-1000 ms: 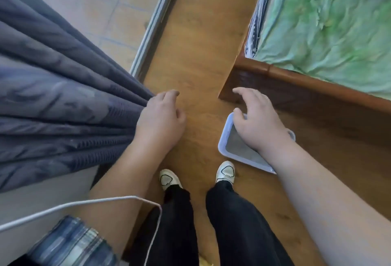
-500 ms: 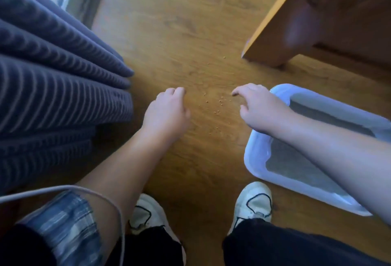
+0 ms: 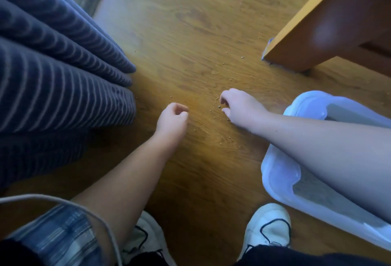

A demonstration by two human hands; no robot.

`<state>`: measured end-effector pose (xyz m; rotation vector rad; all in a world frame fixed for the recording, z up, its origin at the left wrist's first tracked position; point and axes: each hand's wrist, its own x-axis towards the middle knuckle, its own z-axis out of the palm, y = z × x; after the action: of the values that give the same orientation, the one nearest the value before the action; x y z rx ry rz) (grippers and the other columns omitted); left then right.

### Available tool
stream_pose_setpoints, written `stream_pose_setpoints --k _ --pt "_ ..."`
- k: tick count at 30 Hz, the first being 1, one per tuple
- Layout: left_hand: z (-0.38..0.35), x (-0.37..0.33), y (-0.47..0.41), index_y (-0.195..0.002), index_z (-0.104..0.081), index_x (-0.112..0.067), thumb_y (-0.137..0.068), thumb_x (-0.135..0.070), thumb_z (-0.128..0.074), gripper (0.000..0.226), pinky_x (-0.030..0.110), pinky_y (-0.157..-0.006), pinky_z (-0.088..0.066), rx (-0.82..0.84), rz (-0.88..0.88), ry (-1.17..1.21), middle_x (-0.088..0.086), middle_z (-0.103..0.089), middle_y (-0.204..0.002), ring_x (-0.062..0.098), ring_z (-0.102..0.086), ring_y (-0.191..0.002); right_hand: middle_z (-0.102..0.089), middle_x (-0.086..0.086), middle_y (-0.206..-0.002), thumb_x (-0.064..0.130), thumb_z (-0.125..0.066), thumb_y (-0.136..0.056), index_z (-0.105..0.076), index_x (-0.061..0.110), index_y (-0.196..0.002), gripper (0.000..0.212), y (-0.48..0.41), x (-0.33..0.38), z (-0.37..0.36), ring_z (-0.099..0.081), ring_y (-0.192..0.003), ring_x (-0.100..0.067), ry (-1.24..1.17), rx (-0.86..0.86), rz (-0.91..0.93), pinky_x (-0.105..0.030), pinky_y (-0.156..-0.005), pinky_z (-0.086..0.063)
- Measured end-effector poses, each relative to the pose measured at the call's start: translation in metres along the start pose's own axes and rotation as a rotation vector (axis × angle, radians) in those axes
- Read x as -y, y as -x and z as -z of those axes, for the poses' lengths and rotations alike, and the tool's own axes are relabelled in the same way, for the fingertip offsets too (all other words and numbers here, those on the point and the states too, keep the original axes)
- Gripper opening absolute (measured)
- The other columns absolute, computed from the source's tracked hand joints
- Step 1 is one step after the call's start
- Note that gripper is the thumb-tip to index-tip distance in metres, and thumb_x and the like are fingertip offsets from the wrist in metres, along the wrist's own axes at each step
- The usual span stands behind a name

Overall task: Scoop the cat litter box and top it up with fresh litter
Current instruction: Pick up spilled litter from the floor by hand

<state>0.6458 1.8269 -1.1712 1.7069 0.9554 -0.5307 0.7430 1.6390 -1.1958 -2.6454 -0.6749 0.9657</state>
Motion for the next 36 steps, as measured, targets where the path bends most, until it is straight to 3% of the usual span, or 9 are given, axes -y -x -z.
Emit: stream_pose_setpoints --k 3,8,14,18,23,25,29,33,36 --pt "-0.008 0.016 -0.003 -0.115 -0.059 -0.009 -0.100 -0.011 -0.043 0.022 0.040 -0.088 -0.057 0.160 0.313 0.487 0.013 -0.065 -0.116 0.025 -0.068 -0.102 -0.056 -0.001 -0.107 0.026 -0.058 -0.096 -0.057 0.020 -0.103 0.009 -0.007 -0.003 -0.008 -0.054 -0.106 -0.024 0.033 -0.014 0.034 -0.045 -0.085 -0.050" --pt "-0.022 0.025 -0.008 -0.124 -0.054 0.000 -0.102 -0.016 -0.040 0.030 0.040 -0.087 -0.056 0.233 0.415 0.778 0.018 -0.062 -0.122 0.029 -0.065 -0.106 -0.055 0.000 -0.099 0.023 -0.056 -0.097 -0.055 0.021 -0.092 0.005 -0.017 -0.003 -0.012 -0.053 -0.102 -0.024 0.088 -0.037 0.103 -0.042 -0.080 -0.050" --pt "-0.034 0.018 -0.007 -0.123 -0.055 0.000 -0.103 -0.016 -0.038 0.030 0.040 -0.087 -0.057 0.284 0.412 0.818 0.019 -0.063 -0.120 0.030 -0.065 -0.107 -0.056 0.002 -0.100 0.021 -0.050 -0.098 -0.056 0.022 -0.093 0.009 -0.017 -0.002 -0.015 -0.052 -0.103 -0.021 0.100 -0.024 0.127 -0.041 -0.081 -0.049" --pt "-0.042 0.007 -0.014 -0.116 -0.056 0.002 -0.105 -0.020 -0.035 0.032 0.038 -0.084 -0.056 0.273 0.394 0.852 0.022 -0.064 -0.116 0.030 -0.066 -0.104 -0.055 0.007 -0.094 0.021 -0.056 -0.093 -0.058 0.021 -0.092 0.002 -0.014 0.002 -0.010 -0.050 -0.093 -0.015 -0.085 -0.077 0.189 -0.030 -0.080 -0.042" --pt "-0.044 -0.006 -0.023 -0.120 -0.055 0.004 -0.107 -0.027 -0.031 0.041 0.042 -0.094 -0.054 0.312 0.405 1.029 0.019 -0.065 -0.114 0.030 -0.066 -0.107 -0.057 0.006 -0.089 0.018 -0.059 -0.091 -0.067 0.017 -0.099 0.012 0.001 0.015 -0.001 -0.046 -0.086 -0.008 -0.196 -0.109 0.339 -0.020 -0.076 -0.034" --pt "-0.044 -0.012 -0.026 -0.116 -0.058 0.001 -0.106 -0.024 -0.032 0.038 0.038 -0.086 -0.056 0.291 0.398 1.047 0.018 -0.065 -0.105 0.028 -0.067 -0.099 -0.060 0.004 -0.090 0.016 -0.058 -0.091 -0.068 0.017 -0.098 0.013 -0.005 0.008 0.004 -0.050 -0.088 -0.010 -0.207 -0.165 0.350 -0.022 -0.080 -0.039" --pt "-0.037 -0.019 -0.035 -0.105 -0.062 0.000 -0.105 -0.019 -0.034 0.033 0.033 -0.079 -0.056 0.203 0.369 1.023 0.015 -0.065 -0.096 0.024 -0.065 -0.087 -0.064 -0.006 -0.116 0.002 -0.048 -0.090 -0.067 0.011 -0.113 0.031 -0.050 -0.020 0.025 -0.056 -0.112 -0.024 -0.205 -0.367 0.171 -0.032 -0.101 -0.041" --pt "-0.026 -0.023 -0.040 -0.103 -0.062 -0.001 -0.104 -0.018 -0.035 0.032 0.034 -0.080 -0.056 0.191 0.327 1.048 0.015 -0.065 -0.097 0.024 -0.066 -0.090 -0.039 -0.009 -0.155 0.002 -0.041 -0.091 -0.044 0.008 -0.146 0.056 -0.101 -0.043 0.049 -0.029 -0.145 -0.024 -0.066 -0.342 -0.037 -0.033 -0.122 -0.019" --pt "-0.021 -0.024 -0.039 -0.103 -0.062 -0.001 -0.103 -0.019 -0.036 0.032 0.032 -0.075 -0.059 0.197 0.302 1.060 0.014 -0.065 -0.095 0.024 -0.067 -0.089 -0.025 -0.007 -0.163 0.004 -0.040 -0.092 -0.034 0.008 -0.153 0.062 -0.112 -0.045 0.046 -0.018 -0.151 -0.020 -0.068 -0.288 -0.085 -0.030 -0.124 -0.011"
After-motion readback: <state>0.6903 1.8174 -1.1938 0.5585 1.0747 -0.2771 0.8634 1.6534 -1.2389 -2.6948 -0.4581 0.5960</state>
